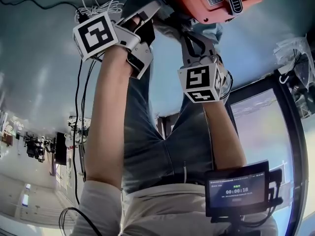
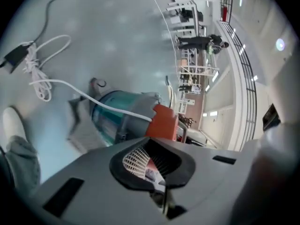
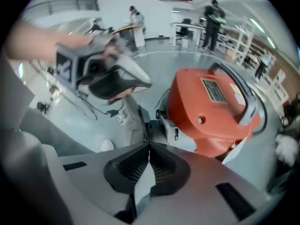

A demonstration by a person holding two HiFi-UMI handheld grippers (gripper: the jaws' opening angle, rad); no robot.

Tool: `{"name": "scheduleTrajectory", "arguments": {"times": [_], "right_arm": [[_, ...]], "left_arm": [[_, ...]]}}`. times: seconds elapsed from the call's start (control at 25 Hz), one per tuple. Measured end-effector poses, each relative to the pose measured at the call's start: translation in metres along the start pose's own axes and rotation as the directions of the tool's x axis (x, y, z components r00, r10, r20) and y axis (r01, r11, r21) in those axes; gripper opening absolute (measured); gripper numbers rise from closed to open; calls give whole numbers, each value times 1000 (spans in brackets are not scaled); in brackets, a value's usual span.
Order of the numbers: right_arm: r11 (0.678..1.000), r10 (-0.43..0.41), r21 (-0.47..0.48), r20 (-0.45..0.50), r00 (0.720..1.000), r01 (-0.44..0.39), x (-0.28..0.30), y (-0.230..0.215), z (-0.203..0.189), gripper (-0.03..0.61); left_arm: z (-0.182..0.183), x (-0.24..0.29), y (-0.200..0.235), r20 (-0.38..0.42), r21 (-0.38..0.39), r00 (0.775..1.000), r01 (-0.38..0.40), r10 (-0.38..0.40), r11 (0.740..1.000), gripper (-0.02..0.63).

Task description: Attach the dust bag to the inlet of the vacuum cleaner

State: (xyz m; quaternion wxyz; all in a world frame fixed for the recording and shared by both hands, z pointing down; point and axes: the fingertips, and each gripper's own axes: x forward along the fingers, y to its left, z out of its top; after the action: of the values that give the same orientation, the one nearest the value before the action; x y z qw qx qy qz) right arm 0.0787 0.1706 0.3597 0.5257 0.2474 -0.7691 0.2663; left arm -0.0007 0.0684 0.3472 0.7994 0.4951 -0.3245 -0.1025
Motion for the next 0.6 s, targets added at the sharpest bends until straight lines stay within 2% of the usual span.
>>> {"name": "scheduleTrajectory", "arguments": {"times": [0.08,0.24,0.28,0.36,0.44,0.52,0.6], "right_arm": [[991,34,126,29,999,-38,-2,-2,1,15],[965,57,254,51,997,-68,-3,-2,3,15],[966,52,251,50,997,-63,-3,-1,3,15],[978,39,203,42,998,-46,-1,2,-1,14],[984,41,174,34,999,-47,0,8,-7,14],[991,36,126,13,999,-38,-1,11,-5,14],[997,17,76,11,1000,-18,-6,7,7,14]], "left_arm": [[-8,-31,25,52,-78,997,-44,48,996,5],[-40,-61,85,6,-149,986,-166,169,975,5],[-44,-56,92,1,-158,984,-178,180,971,5],[-39,-33,89,21,-166,990,-135,140,977,4],[-32,-7,77,5,-115,995,-99,100,988,5],[-28,8,70,-44,-49,992,-122,120,991,5],[-23,9,71,-51,-54,989,-143,141,988,3]]}}
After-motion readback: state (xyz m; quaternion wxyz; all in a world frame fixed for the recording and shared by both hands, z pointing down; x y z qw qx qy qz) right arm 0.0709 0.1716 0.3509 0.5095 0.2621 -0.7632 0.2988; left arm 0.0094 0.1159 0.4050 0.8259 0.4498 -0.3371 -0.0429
